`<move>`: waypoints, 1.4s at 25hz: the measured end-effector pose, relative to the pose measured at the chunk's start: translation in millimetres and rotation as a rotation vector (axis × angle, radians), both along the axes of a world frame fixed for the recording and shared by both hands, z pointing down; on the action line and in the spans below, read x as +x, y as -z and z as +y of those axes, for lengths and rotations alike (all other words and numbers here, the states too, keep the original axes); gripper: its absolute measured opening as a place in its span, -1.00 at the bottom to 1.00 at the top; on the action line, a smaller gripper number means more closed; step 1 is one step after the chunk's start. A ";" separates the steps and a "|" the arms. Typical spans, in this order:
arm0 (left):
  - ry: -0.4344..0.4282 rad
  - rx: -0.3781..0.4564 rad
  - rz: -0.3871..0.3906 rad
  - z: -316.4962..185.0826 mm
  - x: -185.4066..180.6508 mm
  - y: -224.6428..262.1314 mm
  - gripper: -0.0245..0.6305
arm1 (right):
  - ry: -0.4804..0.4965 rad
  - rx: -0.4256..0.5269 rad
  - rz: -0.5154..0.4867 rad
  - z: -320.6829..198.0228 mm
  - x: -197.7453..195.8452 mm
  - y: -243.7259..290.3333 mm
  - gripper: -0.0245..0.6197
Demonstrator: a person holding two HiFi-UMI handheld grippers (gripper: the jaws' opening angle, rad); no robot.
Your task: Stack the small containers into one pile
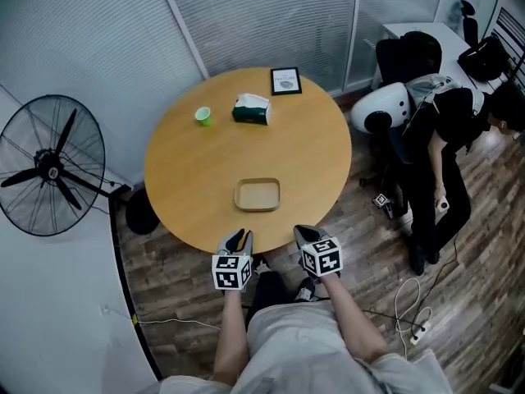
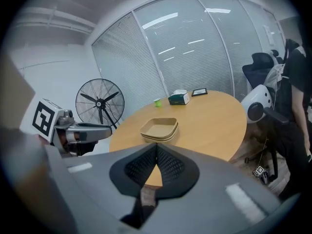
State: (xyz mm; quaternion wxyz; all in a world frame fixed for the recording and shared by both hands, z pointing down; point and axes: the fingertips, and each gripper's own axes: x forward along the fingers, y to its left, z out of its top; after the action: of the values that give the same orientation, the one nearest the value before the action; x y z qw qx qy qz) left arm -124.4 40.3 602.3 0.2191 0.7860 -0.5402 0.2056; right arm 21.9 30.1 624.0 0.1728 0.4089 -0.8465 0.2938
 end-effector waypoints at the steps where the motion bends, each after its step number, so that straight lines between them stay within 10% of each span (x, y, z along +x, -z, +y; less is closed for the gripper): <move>1: 0.002 0.002 0.004 -0.1 -0.4 0.4 -0.69 | 0.000 0.000 -0.001 0.1 -0.2 0.5 -0.92; 35: 0.000 0.034 0.051 19.9 0.0 5.5 -0.91 | 0.102 0.006 -0.002 16.5 -24.8 -4.9 -0.92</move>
State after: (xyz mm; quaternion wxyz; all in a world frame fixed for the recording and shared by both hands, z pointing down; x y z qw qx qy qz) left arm -124.4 60.2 596.8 0.2193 0.7948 -0.5378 0.1762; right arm -2.9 46.6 628.9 0.1854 0.3656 -0.8673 0.2825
